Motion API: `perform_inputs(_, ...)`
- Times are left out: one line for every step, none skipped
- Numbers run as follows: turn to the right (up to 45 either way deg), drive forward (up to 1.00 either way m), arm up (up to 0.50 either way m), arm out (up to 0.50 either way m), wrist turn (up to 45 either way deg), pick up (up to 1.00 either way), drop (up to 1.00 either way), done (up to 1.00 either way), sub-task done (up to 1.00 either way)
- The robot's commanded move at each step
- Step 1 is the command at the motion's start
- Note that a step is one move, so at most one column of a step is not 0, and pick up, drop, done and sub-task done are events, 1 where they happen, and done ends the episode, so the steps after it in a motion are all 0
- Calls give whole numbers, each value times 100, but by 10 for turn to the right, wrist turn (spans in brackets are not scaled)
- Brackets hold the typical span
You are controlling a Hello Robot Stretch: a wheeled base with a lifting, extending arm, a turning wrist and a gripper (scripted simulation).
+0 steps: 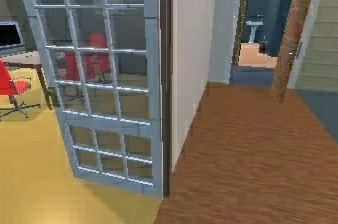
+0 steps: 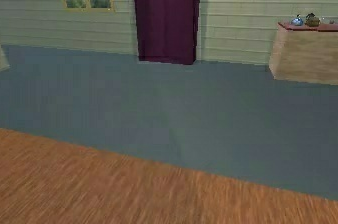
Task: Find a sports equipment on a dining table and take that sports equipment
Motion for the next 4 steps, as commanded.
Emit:
perform_inputs(-330,0,0,0,0,0,0,0,0)
perform_inputs(0,5,0,0,0,0,0,0,0)
perform_inputs(-210,0,0,0,0,0,0,0,0)
perform_inputs(0,100,0,0,0,0,0,0,0)
